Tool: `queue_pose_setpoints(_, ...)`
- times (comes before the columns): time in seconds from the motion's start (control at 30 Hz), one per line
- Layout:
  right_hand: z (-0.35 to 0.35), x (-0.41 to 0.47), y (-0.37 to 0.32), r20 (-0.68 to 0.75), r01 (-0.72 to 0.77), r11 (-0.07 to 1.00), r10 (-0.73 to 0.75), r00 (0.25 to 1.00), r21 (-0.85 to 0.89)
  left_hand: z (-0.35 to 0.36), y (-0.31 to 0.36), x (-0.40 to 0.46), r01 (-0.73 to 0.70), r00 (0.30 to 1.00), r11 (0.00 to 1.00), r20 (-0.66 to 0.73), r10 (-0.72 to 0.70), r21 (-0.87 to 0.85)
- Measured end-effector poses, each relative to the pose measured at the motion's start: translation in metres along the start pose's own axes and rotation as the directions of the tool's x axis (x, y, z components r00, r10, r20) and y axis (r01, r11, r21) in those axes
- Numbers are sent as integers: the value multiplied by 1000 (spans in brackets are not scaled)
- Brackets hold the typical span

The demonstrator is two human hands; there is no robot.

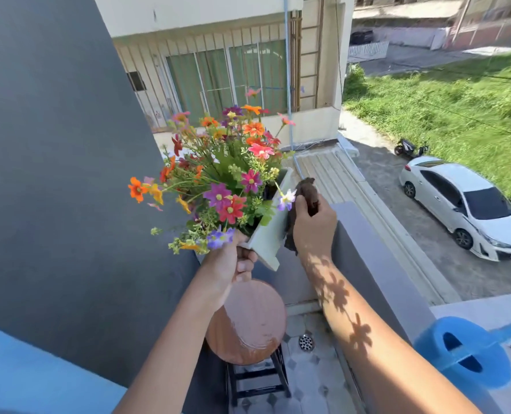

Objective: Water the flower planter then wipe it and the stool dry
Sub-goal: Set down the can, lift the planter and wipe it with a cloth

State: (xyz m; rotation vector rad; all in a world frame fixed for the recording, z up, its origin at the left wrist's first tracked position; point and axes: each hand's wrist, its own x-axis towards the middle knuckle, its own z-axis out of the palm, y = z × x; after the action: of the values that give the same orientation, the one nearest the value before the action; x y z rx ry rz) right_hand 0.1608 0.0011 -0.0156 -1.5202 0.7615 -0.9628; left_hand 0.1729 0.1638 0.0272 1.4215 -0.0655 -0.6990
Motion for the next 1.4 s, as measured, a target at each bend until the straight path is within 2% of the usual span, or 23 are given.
queue_pose_setpoints(0.1,7,-18,-20,46,90,991,-95,994,100,4,0,3,15,999,999,-28,-16,-29)
queue_pose_setpoints(0.17,8,-43,-21,108,209,968,-224,969,136,2,5,7,25,999,994,-26,-28,-107)
queue_pose_setpoints(0.2,8,-55,-15,128,315,940,-331,935,130,0,8,10,30,999,990,-22,-34,-140)
queue_pose_setpoints(0.27,8,-69,12,170,556,830,-556,814,49,-5,15,14,28,999,988,-19,-31,-154)
queue_pose_setpoints(0.3,8,-70,26,200,623,782,-615,763,29,-6,17,15,21,1000,989,-20,-24,-149)
queue_pose_setpoints(0.4,2,-75,46,239,636,771,-618,749,2,-10,18,16,8,1000,990,-22,-11,-144)
queue_pose_setpoints(0.5,2,-75,30,188,654,755,-649,737,46,-13,19,18,-6,1000,995,-20,4,-103)
queue_pose_setpoints(0.53,4,-71,19,138,613,786,-617,775,80,-13,19,18,-11,1000,997,-12,10,-75)
queue_pose_setpoints(0.6,3,-57,-6,77,398,901,-415,906,171,-14,17,15,-15,1000,1000,13,15,-23)
queue_pose_setpoints(0.63,2,-47,-15,78,296,931,-318,945,212,-15,16,13,-13,1000,1000,26,13,-5)
queue_pose_setpoints(0.7,-4,-27,-27,40,218,949,-232,972,229,-17,15,10,-7,999,999,46,5,31)
queue_pose_setpoints(0.8,-17,5,-35,-6,234,963,-235,972,135,-24,18,8,-8,999,994,40,4,107)
queue_pose_setpoints(0.9,-27,28,-37,85,84,991,-93,992,105,-30,26,7,-12,1000,980,9,10,198)
queue_pose_setpoints(1.03,-34,35,-36,324,-116,988,79,943,98,-36,36,9,-25,999,948,-28,36,318)
queue_pose_setpoints(1.13,-38,30,-45,376,-162,985,130,917,55,-42,42,12,-52,997,925,-37,71,377)
queue_pose_setpoints(1.2,-42,26,-49,441,-250,962,178,880,112,-46,44,14,-71,993,906,-55,102,417)
queue_pose_setpoints(1.27,-45,21,-53,560,-358,906,181,808,225,-49,45,16,-88,989,887,-63,130,454)
queue_pose_setpoints(1.33,-47,22,-55,655,-321,925,117,746,201,-50,45,15,-108,987,868,-50,151,484)
queue_pose_setpoints(1.4,-47,33,-46,664,-229,970,119,738,81,-49,46,13,-130,981,849,-58,185,512)
